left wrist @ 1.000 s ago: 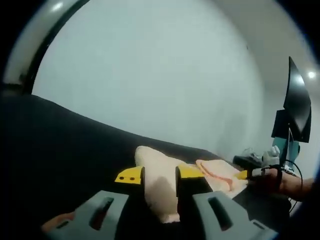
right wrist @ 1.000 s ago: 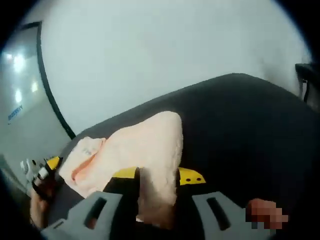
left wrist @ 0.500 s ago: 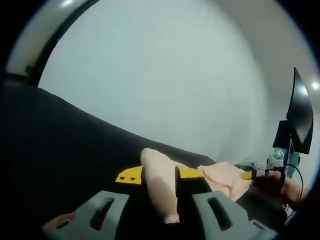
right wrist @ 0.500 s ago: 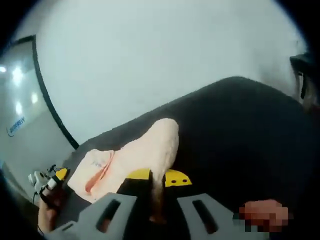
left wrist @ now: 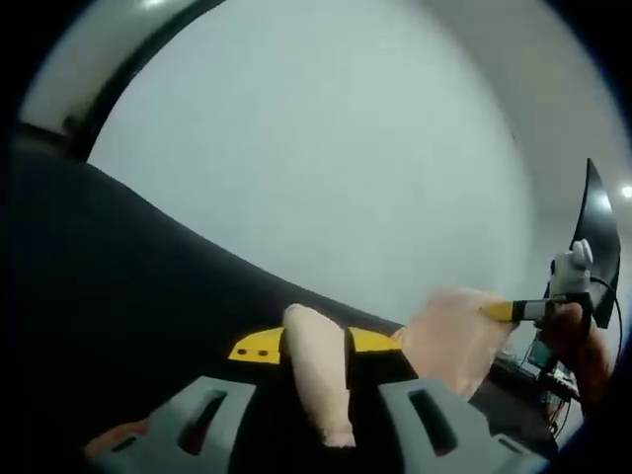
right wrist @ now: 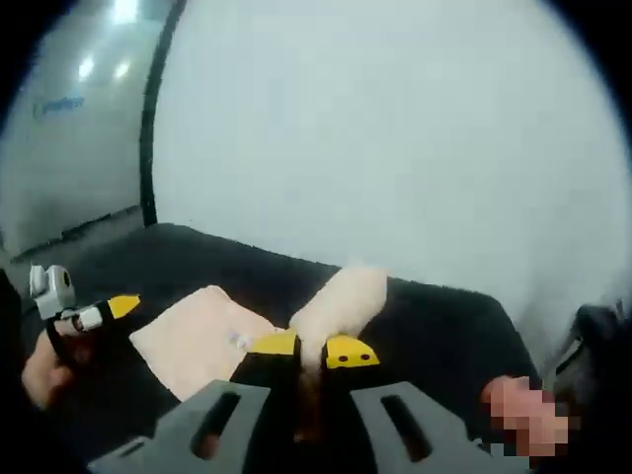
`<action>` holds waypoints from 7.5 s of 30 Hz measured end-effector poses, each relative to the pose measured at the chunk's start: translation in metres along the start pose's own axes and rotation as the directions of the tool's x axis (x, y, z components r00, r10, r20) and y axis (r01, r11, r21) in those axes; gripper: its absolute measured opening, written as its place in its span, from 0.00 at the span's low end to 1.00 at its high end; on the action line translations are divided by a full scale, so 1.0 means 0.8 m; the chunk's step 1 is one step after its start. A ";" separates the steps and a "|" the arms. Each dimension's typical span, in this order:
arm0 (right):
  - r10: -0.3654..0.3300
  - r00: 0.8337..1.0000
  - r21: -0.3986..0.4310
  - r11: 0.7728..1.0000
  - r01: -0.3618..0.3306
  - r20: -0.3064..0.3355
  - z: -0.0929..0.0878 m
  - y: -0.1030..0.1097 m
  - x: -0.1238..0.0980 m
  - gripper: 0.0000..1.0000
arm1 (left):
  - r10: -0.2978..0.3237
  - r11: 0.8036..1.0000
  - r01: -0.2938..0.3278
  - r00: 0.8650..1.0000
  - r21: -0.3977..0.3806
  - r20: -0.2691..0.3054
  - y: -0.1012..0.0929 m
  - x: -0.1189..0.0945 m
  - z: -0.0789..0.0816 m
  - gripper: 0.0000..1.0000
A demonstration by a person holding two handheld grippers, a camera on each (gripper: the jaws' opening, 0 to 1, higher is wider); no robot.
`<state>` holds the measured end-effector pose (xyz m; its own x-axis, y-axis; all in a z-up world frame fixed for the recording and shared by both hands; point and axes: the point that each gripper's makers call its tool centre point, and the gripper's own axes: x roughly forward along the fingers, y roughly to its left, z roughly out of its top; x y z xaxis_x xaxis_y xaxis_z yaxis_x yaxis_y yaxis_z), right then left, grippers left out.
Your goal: Fold the towel on the table until its edges align and the towel forms a compact rectangular stack.
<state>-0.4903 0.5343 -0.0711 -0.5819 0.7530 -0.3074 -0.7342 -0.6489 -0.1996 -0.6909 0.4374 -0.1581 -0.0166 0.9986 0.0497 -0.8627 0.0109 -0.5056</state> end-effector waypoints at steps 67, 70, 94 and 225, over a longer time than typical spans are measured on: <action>0.592 0.799 -0.032 0.805 -0.592 0.107 0.003 0.192 0.144 0.23 | -0.577 0.755 0.637 0.757 0.154 -0.305 -0.138 -0.061 -0.055 0.05; 0.621 0.778 -0.030 0.783 -0.621 0.091 -0.003 0.199 0.154 0.24 | -0.481 0.754 0.615 0.756 0.230 -0.444 -0.121 -0.047 -0.092 0.08; 0.558 0.819 -0.025 0.828 -0.560 0.133 -0.043 0.147 0.078 0.35 | -0.357 0.864 0.446 0.869 0.234 -0.342 -0.092 -0.031 -0.067 0.07; 0.553 0.832 0.815 0.499 -0.295 -0.037 -0.130 0.096 0.114 0.38 | -0.154 0.969 -0.063 0.611 -0.241 -0.776 -0.009 0.019 -0.098 0.34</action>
<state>-0.5635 0.5415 -0.2115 -0.8775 0.2634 -0.4009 -0.4794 -0.4564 0.7496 -0.6452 0.4569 -0.2215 0.5147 0.6488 -0.5605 -0.7128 -0.0396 -0.7003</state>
